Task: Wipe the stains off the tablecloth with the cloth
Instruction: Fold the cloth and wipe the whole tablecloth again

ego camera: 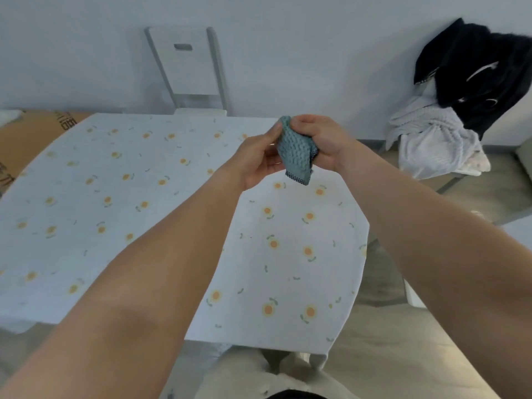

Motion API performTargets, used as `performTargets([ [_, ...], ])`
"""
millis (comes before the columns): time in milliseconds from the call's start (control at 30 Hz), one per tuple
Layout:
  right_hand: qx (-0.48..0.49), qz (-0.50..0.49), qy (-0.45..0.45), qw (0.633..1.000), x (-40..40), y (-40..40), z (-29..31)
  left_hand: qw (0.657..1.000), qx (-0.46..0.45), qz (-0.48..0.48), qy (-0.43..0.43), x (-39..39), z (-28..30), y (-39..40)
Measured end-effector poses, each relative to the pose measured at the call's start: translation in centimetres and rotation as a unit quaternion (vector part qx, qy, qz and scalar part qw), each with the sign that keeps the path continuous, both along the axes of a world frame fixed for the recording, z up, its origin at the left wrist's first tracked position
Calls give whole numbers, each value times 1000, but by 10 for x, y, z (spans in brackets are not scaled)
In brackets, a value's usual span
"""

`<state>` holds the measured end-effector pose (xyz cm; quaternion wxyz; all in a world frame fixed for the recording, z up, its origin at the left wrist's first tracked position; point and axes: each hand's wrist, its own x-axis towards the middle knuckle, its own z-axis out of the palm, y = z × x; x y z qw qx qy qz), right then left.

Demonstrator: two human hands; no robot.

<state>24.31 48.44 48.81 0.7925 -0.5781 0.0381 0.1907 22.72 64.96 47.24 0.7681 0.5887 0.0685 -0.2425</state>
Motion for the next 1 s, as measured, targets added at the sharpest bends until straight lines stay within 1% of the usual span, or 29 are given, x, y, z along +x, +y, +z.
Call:
performTargets([
  [33, -49, -36, -23, 998, 5, -1, -3, 1000, 2, 8, -6, 2, -6, -5],
  [67, -123, -83, -49, 988, 10, -3, -8, 1000, 4, 28, -8, 4, -9, -10],
  [133, -289, -169, -77, 939, 22, -10, -20, 997, -3, 74, 13, 14, -12, -19],
  [167, -337, -201, -62, 918, 25, -14, -27, 995, -13, 94, 32, 20, -12, -23],
  [200, -339, -216, -31, 915, 27, -17, -33, 992, -18, 114, 49, 28, -12, -26],
  [233, -301, -209, 12, 930, 27, -18, -40, 988, -24, 135, 65, 35, -13, -29],
  [300, -173, -159, 78, 969, 28, -18, -51, 981, -41, 159, 103, 53, -18, -34],
  [367, -64, -132, 78, 986, 34, -15, -65, 975, -64, 157, 142, 68, -26, -38],
  [400, -53, -155, 69, 984, 41, -14, -75, 975, -59, 146, 154, 76, -31, -40],
  [433, -68, -195, 60, 977, 48, -12, -82, 980, -29, 134, 148, 80, -37, -40],
  [467, -104, -242, 58, 963, 59, -10, -90, 986, 36, 115, 117, 89, -47, -38],
  [500, -148, -278, 62, 947, 69, -9, -95, 987, 122, 87, 62, 97, -57, -35],
  [533, -194, -291, 61, 935, 80, -8, -100, 980, 194, 50, 3, 107, -68, -31],
  [567, -239, -275, 57, 929, 91, -6, -103, 974, 221, 6, -39, 115, -79, -28],
  [633, -307, -193, 33, 931, 106, 1, -106, 975, 195, -78, -74, 127, -95, -24],
  [667, -326, -162, 19, 931, 116, 8, -111, 977, 182, -91, -69, 138, -104, -23],
  [733, -351, -150, -8, 924, 135, 15, -123, 982, 176, -45, -57, 159, -122, -23],
  [767, -345, -156, -13, 926, 140, 17, -129, 982, 179, -16, -49, 168, -130, -24],
  [800, -317, -161, -4, 935, 147, 17, -138, 983, 180, 1, -38, 180, -138, -25],
  [867, -231, -176, 41, 956, 160, 17, -160, 982, 187, -5, -34, 202, -156, -28],
  [900, -192, -196, 63, 960, 167, 17, -169, 980, 194, -27, -45, 212, -165, -28],
  [967, -161, -264, 102, 946, 194, 8, -190, 962, 245, -89, -78, 236, -181, -27],
  [1000, -163, -298, 116, 933, 209, 2, -199, 939, 306, -117, -100, 248, -189, -23],
])
